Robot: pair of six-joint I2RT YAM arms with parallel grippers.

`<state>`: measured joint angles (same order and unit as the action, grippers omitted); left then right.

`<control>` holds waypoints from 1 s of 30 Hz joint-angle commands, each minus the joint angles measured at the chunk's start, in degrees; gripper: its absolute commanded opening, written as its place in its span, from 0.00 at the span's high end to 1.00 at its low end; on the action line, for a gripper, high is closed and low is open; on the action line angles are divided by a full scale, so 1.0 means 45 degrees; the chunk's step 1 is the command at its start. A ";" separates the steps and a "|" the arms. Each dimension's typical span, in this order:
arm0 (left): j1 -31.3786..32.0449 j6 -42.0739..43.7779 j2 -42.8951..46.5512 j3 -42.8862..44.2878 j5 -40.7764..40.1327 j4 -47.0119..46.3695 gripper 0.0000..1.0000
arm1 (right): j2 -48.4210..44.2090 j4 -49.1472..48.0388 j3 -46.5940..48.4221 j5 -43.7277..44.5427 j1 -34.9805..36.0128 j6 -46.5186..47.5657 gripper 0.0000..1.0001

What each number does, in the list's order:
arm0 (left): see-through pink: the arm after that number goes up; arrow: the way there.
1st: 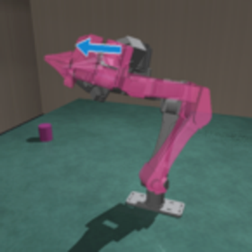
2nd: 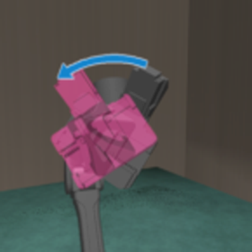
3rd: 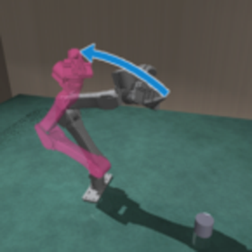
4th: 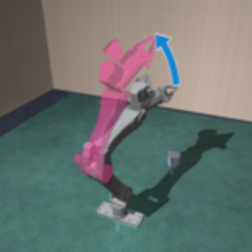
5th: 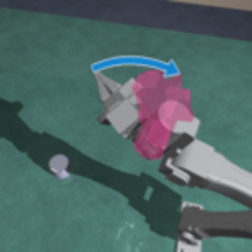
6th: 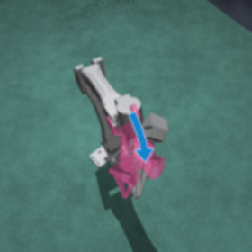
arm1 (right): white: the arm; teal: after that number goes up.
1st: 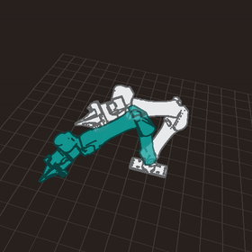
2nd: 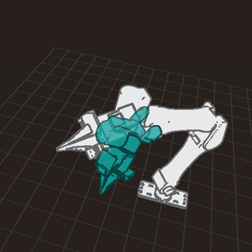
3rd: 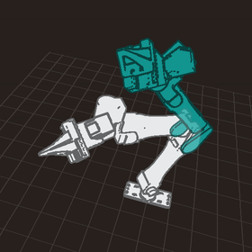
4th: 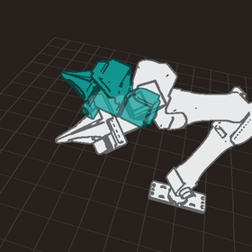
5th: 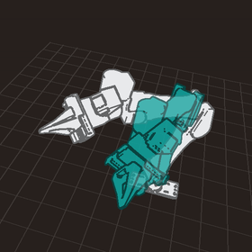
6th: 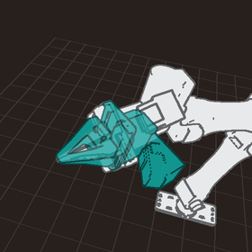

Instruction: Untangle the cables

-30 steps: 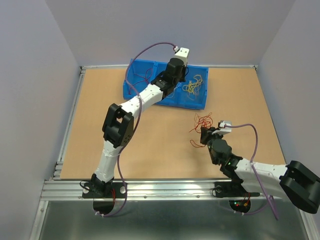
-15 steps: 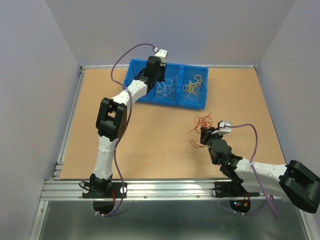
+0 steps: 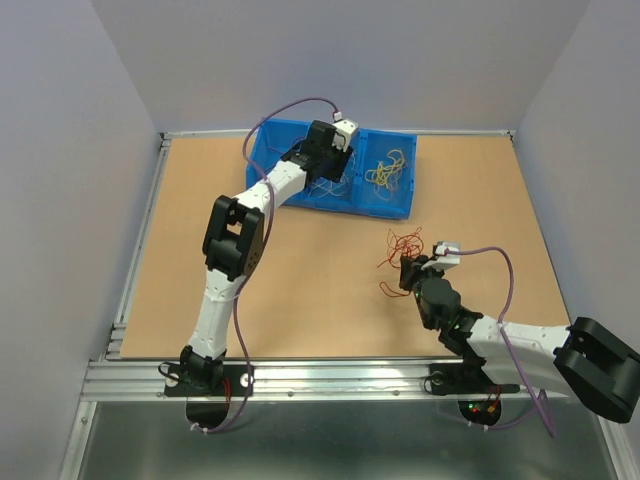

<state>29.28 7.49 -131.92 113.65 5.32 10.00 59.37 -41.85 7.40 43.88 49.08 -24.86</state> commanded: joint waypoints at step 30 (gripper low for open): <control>0.2946 0.5171 1.0371 -1.2950 0.7431 -0.5601 0.03 | -0.1417 -0.0994 -0.0551 -0.7267 -0.0067 0.2086 0.99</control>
<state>40.58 26.11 -85.97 55.83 35.46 -11.27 53.78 -42.52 6.31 16.40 49.08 -17.80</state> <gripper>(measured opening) 0.980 0.094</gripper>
